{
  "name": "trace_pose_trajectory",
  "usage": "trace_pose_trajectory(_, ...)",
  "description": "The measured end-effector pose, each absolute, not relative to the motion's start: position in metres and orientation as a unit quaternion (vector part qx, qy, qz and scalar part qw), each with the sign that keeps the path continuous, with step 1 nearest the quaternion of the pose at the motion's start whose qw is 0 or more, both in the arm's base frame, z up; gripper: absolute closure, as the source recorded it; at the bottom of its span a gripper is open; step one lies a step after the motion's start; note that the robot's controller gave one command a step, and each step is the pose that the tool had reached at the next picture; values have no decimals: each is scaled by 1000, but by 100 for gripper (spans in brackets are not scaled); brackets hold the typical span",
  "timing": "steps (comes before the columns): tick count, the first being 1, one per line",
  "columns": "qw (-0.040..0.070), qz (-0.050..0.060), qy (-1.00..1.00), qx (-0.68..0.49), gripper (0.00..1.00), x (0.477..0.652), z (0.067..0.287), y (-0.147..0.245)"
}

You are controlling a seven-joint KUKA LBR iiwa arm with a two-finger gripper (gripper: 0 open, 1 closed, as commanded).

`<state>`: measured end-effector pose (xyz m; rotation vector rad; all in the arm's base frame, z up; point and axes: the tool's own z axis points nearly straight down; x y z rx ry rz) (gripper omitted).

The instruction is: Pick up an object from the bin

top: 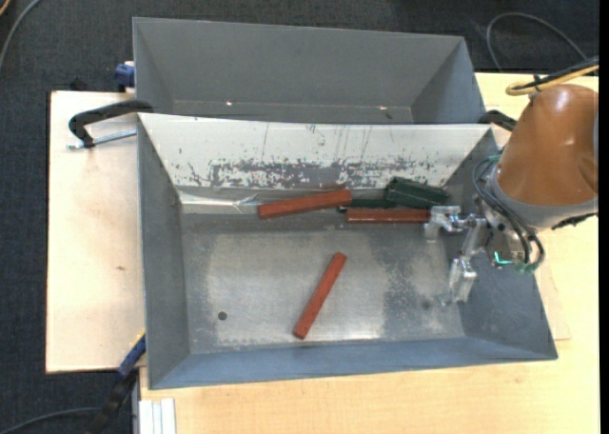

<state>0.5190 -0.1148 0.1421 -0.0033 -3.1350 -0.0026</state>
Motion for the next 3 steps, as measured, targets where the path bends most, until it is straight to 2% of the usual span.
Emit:
trace_pose_trajectory(1,2,-3,-1000,31,0,542,74,-46)
trace_pose_trajectory(2,-3,-2,-991,131,0,552,71,53)
trace_pose_trajectory(3,-2,0,-992,128,100,552,71,49)
